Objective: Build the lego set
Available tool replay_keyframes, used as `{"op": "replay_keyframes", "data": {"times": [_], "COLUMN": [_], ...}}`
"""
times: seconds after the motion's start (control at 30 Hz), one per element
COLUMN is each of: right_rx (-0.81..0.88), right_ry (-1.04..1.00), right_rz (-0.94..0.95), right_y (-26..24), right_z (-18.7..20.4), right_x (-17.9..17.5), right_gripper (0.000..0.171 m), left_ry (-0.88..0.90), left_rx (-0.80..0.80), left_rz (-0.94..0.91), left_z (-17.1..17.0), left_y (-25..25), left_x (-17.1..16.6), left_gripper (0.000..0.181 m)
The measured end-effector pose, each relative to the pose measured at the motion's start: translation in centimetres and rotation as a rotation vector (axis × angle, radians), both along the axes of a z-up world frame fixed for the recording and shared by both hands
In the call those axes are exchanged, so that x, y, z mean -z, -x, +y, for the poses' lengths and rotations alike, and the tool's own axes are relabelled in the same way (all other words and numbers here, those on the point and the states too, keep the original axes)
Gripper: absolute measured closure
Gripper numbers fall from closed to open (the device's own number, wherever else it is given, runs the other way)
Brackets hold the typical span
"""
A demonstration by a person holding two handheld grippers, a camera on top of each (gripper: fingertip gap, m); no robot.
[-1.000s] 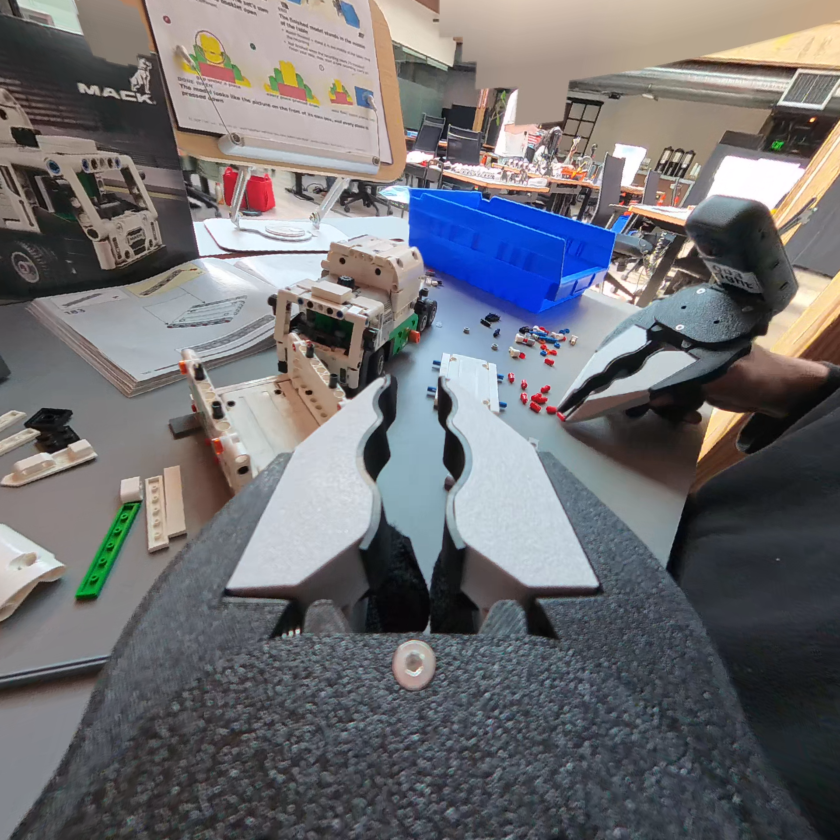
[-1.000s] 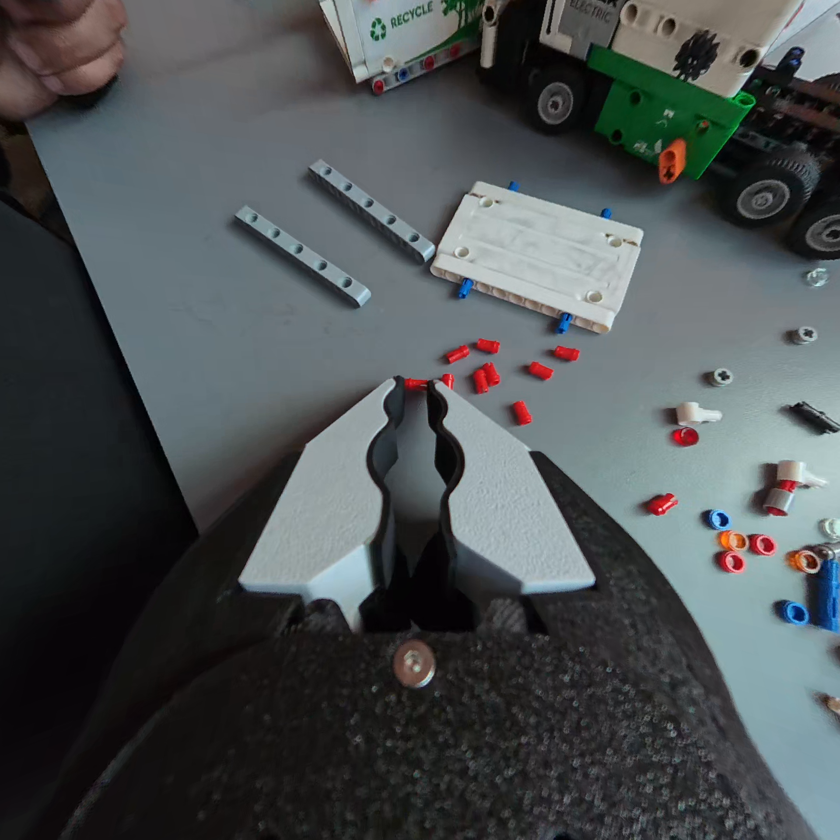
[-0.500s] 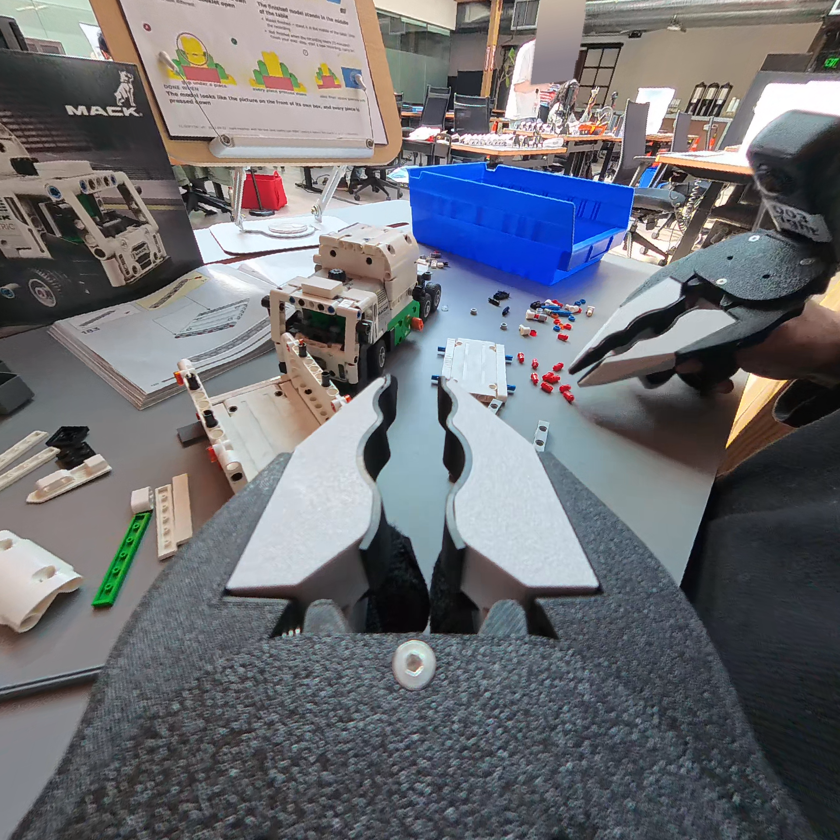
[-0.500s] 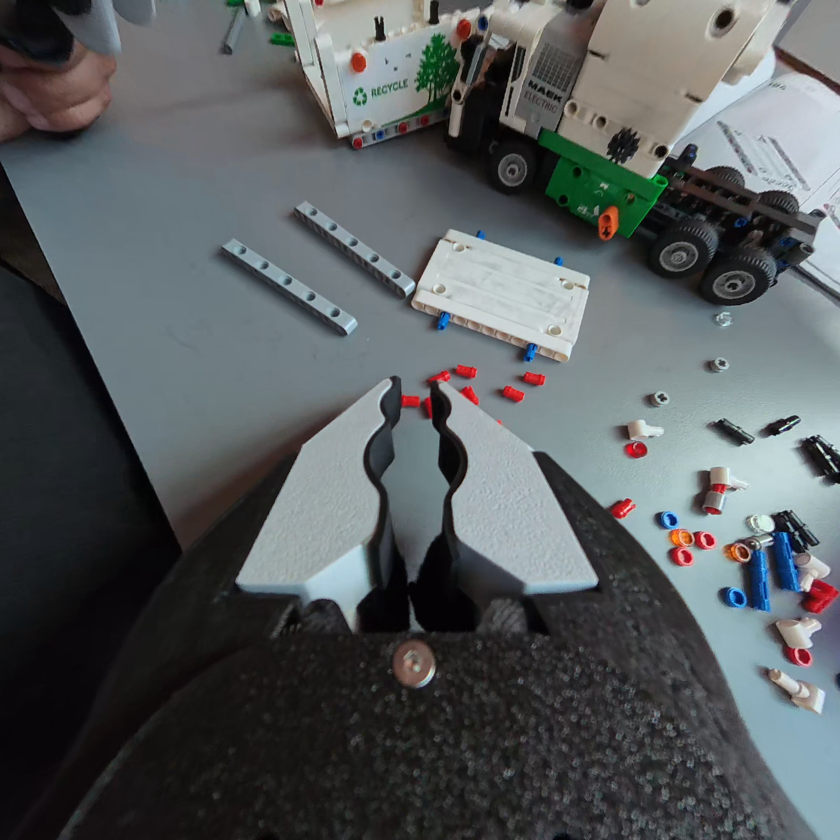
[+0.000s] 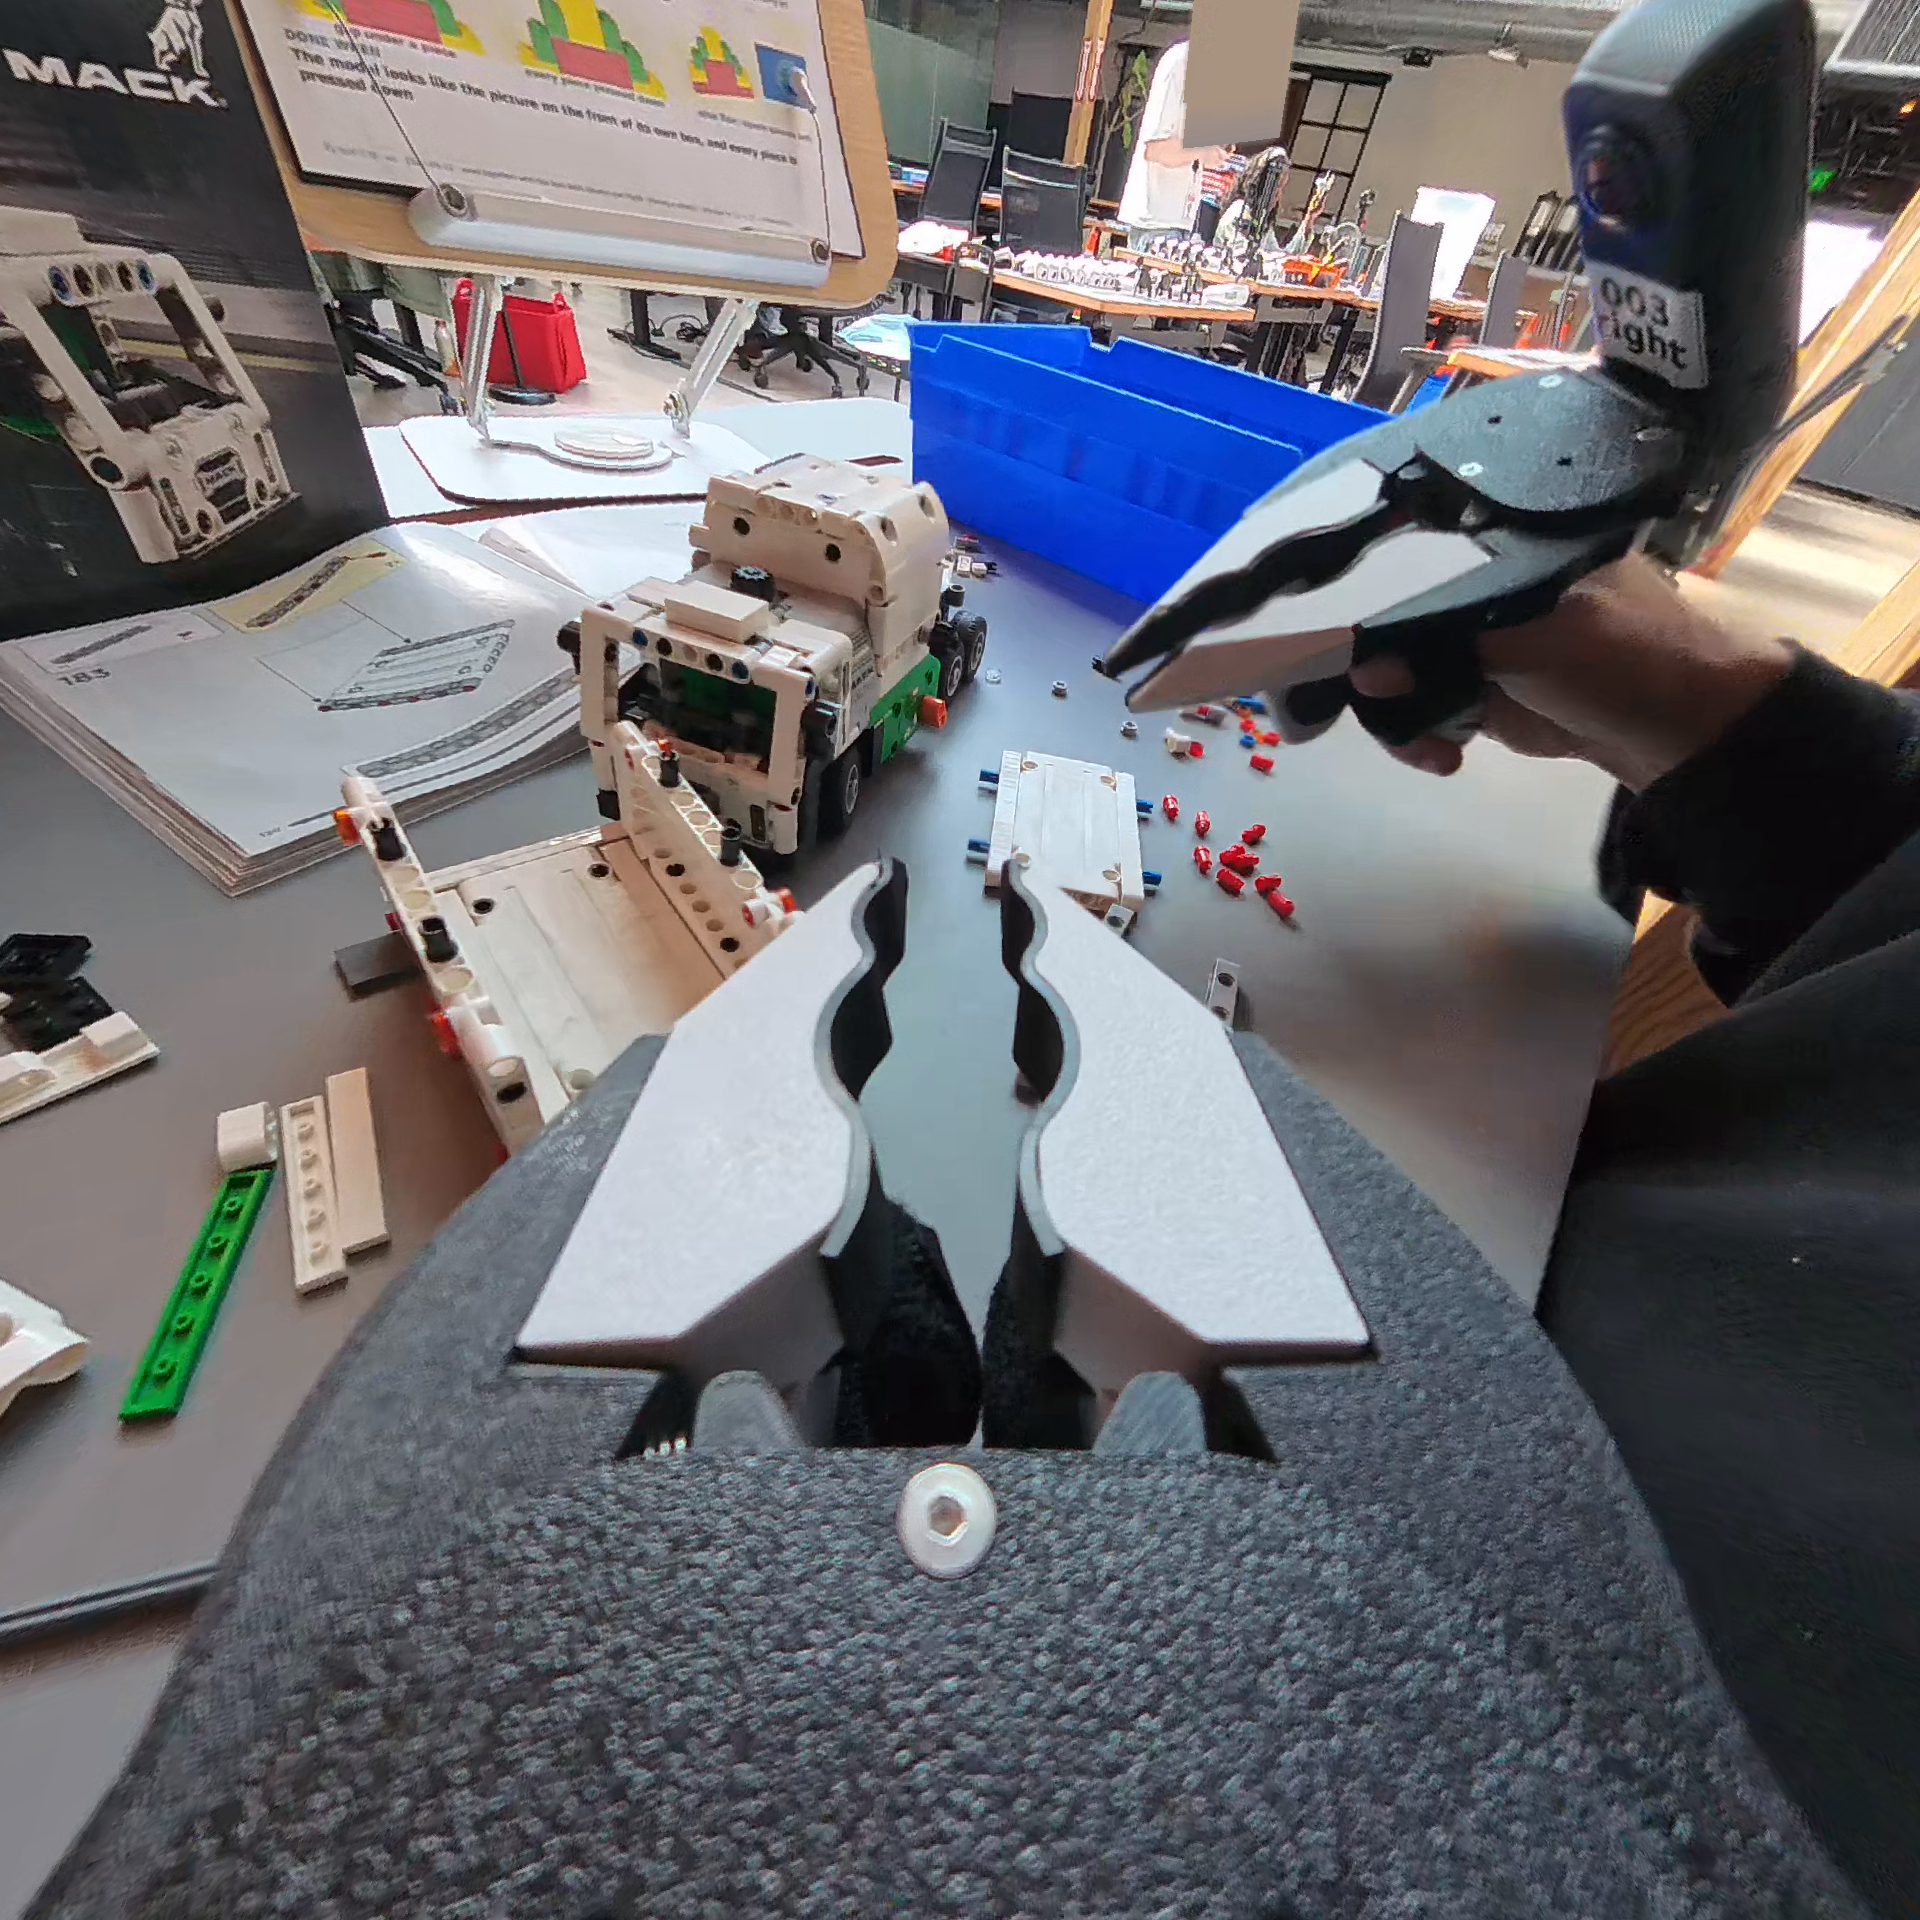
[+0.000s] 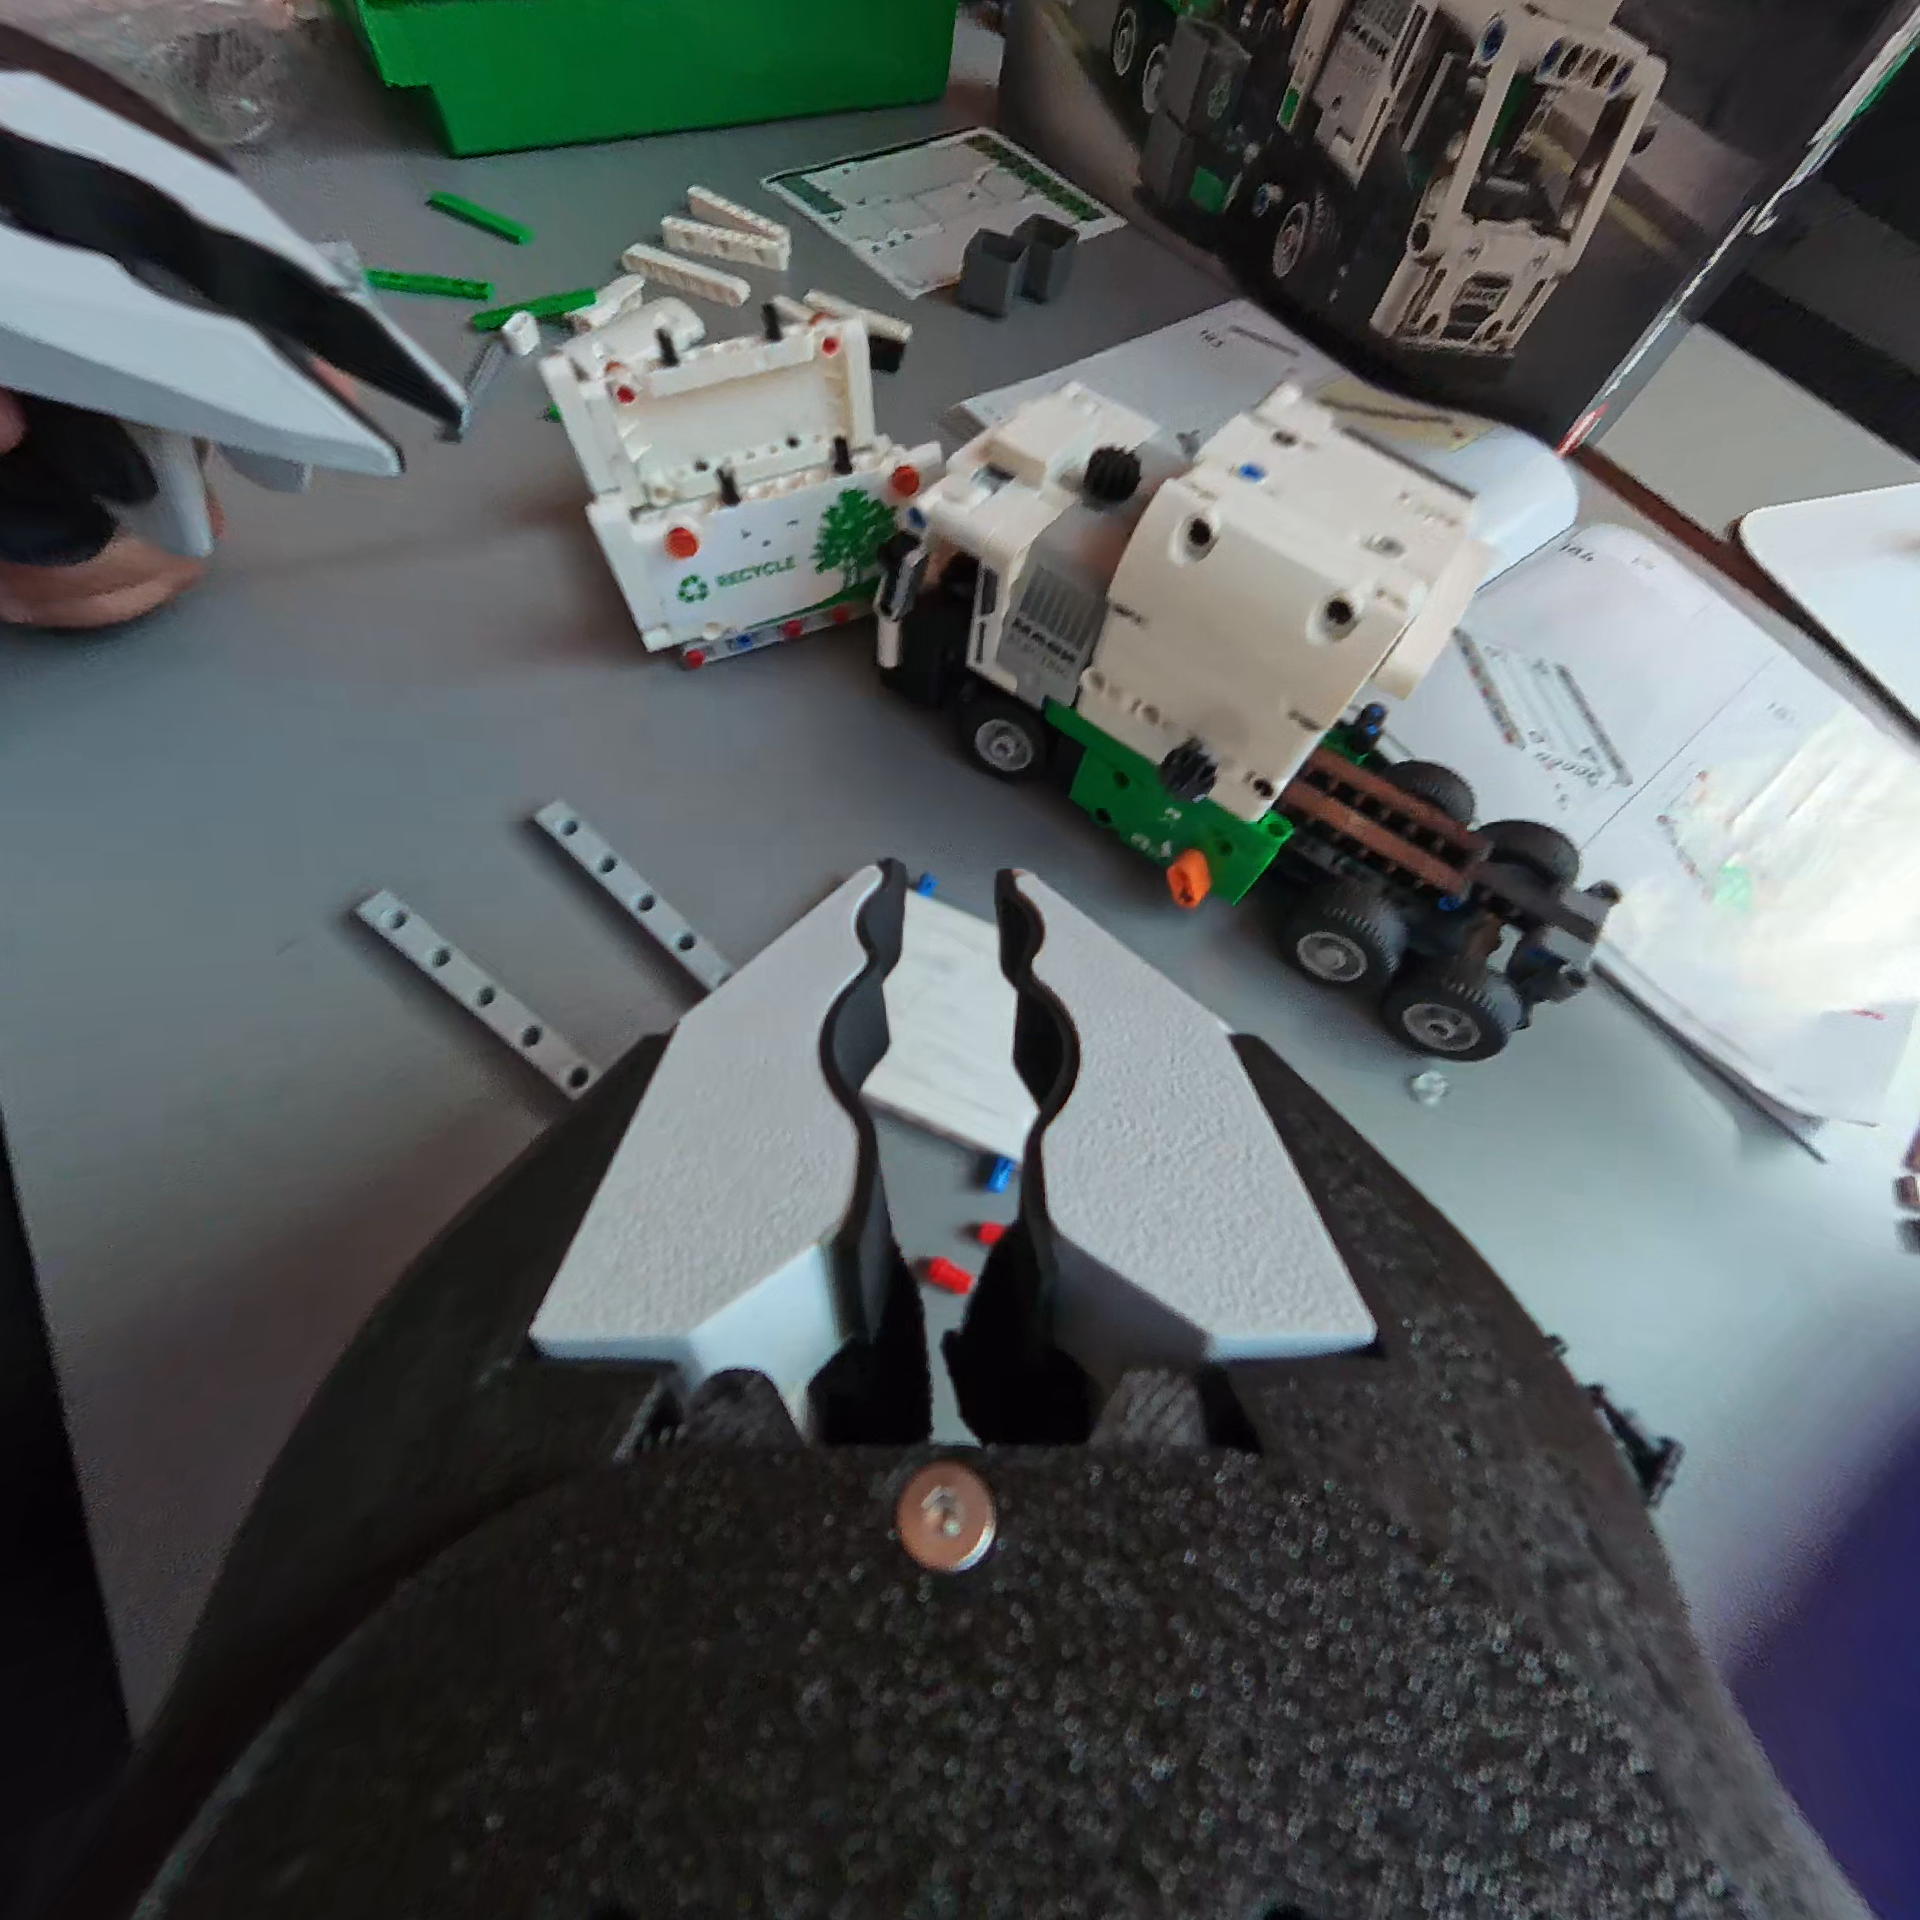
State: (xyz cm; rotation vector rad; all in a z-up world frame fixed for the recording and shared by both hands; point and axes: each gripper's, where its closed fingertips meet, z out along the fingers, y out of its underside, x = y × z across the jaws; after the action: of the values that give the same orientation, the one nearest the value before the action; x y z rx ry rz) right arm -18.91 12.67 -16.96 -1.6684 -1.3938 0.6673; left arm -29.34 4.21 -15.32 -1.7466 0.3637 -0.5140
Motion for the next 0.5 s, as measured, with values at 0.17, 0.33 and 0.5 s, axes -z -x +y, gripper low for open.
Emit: {"op": "replay_keyframes", "data": {"times": [0.17,0.33,0.5], "right_rx": [-0.032,-0.174,-0.3], "right_ry": [-0.009,0.125,0.341], "right_rz": [0.059,0.202,0.327], "right_y": [1.4,2.2,3.2], "right_z": [3.9,4.1,1.7], "right_x": [-2.8,-4.3,-3.3], "right_gripper": [0.155,0.155,0.153], "left_ry": [-0.018,0.009,0.034], "left_rx": [-0.029,-0.057,-0.074], "left_rz": [-0.033,-0.077,-0.028], "left_z": [0.9,1.4,2.0], "left_y": [0.8,1.5,1.4], "left_x": [-0.5,-0.4,0.3], "left_gripper": [0.166,0.166,0.167]}}
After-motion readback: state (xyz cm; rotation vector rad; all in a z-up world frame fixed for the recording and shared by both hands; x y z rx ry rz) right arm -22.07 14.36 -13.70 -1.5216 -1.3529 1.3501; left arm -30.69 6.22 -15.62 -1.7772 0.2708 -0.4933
